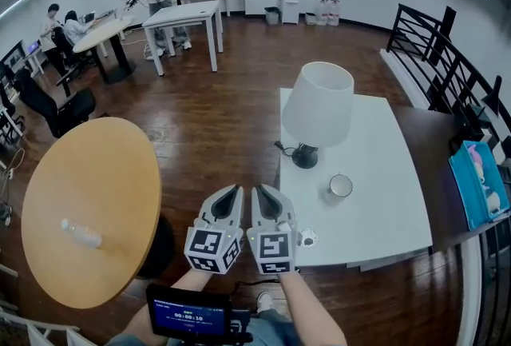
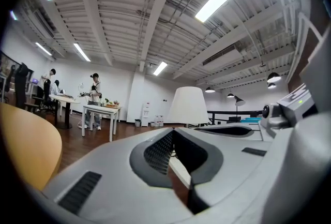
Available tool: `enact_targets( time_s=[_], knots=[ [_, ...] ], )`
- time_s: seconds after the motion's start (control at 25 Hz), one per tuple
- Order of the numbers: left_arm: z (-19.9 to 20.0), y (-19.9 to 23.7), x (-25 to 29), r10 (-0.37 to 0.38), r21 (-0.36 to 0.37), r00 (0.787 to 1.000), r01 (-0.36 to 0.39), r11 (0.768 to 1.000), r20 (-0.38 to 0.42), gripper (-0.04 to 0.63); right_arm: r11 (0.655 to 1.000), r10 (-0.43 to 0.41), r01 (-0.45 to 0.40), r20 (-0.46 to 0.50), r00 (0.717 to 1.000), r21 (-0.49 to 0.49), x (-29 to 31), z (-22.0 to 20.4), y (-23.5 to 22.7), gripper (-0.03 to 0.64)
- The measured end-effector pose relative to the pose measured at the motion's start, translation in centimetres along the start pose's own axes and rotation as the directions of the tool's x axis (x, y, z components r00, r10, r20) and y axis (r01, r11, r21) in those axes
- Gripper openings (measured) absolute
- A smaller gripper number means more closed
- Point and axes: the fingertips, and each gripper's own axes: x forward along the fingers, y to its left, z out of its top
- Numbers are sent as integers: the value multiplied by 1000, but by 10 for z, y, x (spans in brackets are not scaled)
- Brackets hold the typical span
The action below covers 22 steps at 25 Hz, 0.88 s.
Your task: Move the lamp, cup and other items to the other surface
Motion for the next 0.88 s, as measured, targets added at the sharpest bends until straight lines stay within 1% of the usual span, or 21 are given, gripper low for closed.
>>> enact_targets(
  time_s=[0.08, 0.12, 0.16, 0.2, 0.32, 0.44, 0.52, 0.6, 0.64, 0.72, 0.8, 0.88],
  knots=[
    [-4, -20, 13, -33, 2, 999, 33, 999, -10, 15, 999, -48, 48, 2, 999, -2, -10, -4, -25, 27],
    [-6, -30, 19, -48, 2, 999, 49, 999, -15, 15, 998, -68, 68, 0, 998, 6, -15, -7, -38, 45],
    [-9, -42, 27, -66, 1, 998, 66, 998, -20, 15, 996, -87, 87, -6, 996, 17, -21, -11, -51, 128],
    [-11, -55, 34, -86, 0, 996, 86, 996, -26, 15, 994, -108, 108, -16, 994, 26, -27, -16, -65, 179],
    [-20, -94, 55, -150, 1, 988, 150, 989, -42, 15, 983, -181, 182, -48, 982, 34, -46, -32, -107, 179],
    [-32, -129, 74, -189, -10, 980, 189, 982, -59, 15, 967, -248, 252, -78, 965, 42, -63, -49, -147, 183],
    [-40, -148, 86, -210, -18, 975, 210, 978, -73, 14, 958, -277, 283, -102, 955, 47, -71, -61, -168, 215],
    [-49, -163, 96, -228, -21, 970, 227, 974, -87, 15, 952, -296, 304, -127, 947, 46, -76, -74, -184, 215],
    [-54, -168, 101, -235, -23, 968, 234, 972, -93, 15, 948, -306, 315, -140, 942, 44, -77, -81, -191, 227],
    [-61, -178, 111, -245, -26, 964, 244, 969, -101, 15, 943, -321, 332, -167, 932, 41, -77, -95, -204, 278],
    [-67, -183, 121, -247, -25, 963, 246, 969, -107, 15, 940, -324, 338, -191, 927, 48, -74, -110, -216, 293],
    [-74, -184, 130, -243, -25, 963, 242, 970, -120, 15, 936, -326, 347, -219, 920, 63, -69, -125, -225, 337]
  ],
)
